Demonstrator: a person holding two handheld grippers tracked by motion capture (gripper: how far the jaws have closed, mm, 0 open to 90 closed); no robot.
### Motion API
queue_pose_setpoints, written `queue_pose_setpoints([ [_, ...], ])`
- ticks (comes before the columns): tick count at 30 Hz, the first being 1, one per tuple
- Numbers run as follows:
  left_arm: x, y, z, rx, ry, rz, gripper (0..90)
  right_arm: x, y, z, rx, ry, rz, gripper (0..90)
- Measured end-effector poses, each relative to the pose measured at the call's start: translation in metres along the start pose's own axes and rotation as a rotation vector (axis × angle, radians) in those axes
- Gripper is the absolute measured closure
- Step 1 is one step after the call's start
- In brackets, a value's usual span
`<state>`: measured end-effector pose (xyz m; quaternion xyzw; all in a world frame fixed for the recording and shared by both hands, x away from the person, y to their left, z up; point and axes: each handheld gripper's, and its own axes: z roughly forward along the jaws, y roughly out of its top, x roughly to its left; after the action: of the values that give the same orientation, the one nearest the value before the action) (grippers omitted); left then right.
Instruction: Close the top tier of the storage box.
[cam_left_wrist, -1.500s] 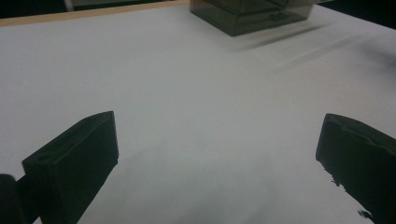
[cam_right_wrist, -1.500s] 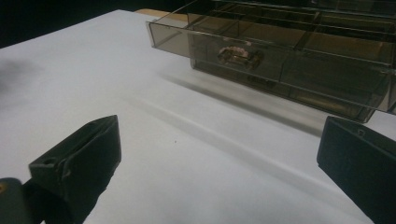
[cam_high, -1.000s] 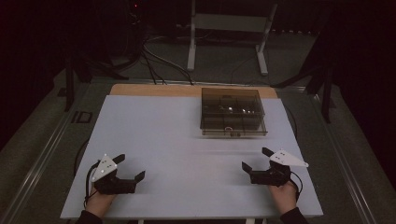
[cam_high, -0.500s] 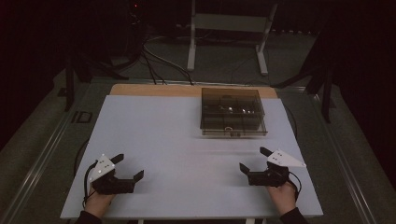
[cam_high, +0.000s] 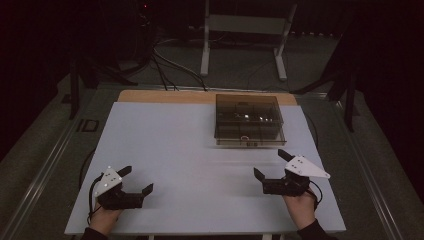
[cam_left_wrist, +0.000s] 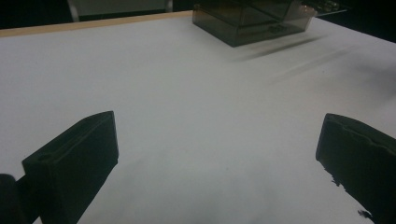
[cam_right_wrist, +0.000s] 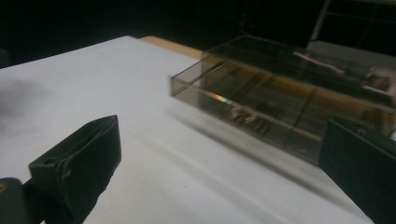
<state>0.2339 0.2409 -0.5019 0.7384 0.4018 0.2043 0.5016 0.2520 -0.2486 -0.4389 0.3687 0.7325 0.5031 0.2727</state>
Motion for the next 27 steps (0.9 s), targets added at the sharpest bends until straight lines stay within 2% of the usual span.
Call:
queue_pose_setpoints([
  [5, 0.0, 0.0, -0.001, -0.007, 0.0, -0.004, 0.0, -0.005, 0.013, -0.002, -0.002, -0.066, 0.002, 0.1],
  [14, -0.001, 0.002, -0.001, -0.026, -0.012, -0.001, 0.0, -0.01, 0.031, 0.003, -0.013, -0.149, 0.011, 0.1],
  [19, 0.0, 0.002, -0.002, -0.021, -0.011, -0.006, 0.0, -0.011, 0.028, 0.014, 0.009, -0.171, 0.013, 0.1],
  [22, -0.001, 0.002, -0.002, -0.023, -0.013, -0.001, 0.0, -0.014, 0.023, 0.018, 0.017, -0.179, 0.033, 0.1],
  [27, -0.001, 0.002, -0.002, -0.023, -0.015, 0.005, 0.0, -0.02, 0.012, 0.02, 0.032, -0.225, 0.069, 0.1],
])
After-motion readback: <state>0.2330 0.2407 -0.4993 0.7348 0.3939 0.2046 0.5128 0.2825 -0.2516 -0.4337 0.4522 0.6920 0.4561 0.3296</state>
